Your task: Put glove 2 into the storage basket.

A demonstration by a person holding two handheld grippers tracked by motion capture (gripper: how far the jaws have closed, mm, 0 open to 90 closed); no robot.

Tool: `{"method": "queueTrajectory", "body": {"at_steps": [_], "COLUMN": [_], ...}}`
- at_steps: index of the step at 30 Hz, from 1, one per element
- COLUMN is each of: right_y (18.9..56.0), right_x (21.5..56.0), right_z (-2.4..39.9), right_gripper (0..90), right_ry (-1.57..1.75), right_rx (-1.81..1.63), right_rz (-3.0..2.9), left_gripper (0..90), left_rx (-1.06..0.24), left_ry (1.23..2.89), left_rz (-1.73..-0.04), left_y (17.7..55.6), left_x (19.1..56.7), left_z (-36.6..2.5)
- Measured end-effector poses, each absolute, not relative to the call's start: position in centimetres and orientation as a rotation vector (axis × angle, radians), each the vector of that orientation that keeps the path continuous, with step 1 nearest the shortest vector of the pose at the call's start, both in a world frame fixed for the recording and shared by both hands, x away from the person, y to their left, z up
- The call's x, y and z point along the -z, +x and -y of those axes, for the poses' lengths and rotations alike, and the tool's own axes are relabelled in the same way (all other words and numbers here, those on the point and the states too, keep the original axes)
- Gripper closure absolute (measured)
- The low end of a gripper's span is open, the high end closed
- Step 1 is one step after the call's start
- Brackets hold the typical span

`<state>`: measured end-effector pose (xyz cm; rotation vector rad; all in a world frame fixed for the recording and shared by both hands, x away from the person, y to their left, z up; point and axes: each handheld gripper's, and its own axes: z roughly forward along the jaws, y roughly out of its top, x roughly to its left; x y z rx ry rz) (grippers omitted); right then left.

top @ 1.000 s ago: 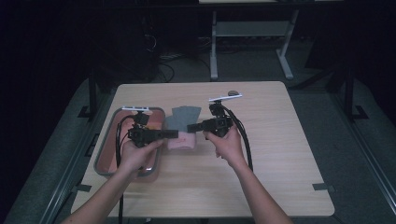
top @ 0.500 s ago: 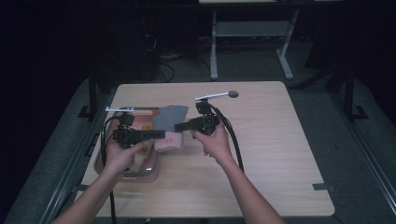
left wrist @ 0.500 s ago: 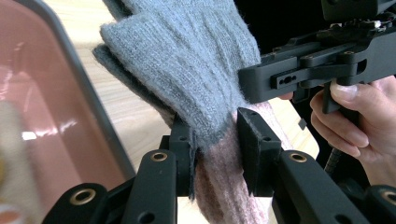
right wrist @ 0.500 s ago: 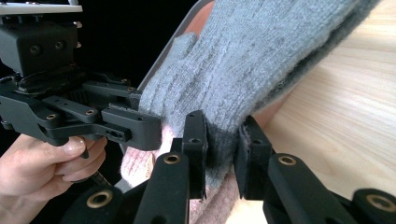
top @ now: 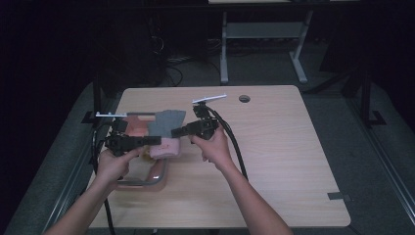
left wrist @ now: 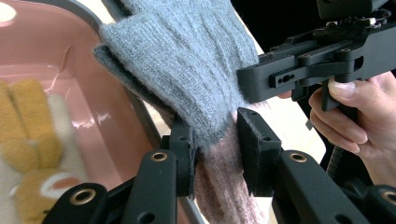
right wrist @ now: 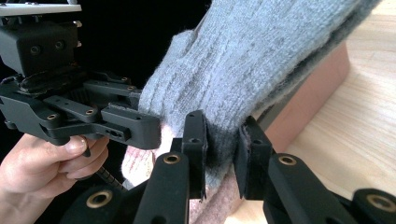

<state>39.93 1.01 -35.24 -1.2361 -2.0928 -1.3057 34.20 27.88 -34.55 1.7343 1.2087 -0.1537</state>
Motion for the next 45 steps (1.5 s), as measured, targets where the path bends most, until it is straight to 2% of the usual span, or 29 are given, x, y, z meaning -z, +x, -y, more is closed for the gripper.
{"method": "queueTrajectory", "body": {"at_steps": [24,45], "right_y": [40.3,40.9], "right_x": [35.2,36.9], "right_z": [-4.5,-7.4], "right_gripper": [74.7,72.5], "right_ry": [-1.215,-1.219], "right_rx": [1.283,1.171], "right_rz": [2.071,2.124], "left_gripper": [69.3,69.4], "left_rx": [0.140,0.118], "left_ry": [1.703,1.702], "left_rz": [-1.241,-1.308], "left_y": [33.6,33.4], "left_x": [34.5,36.2], "left_z": [-31.6,-34.6]}}
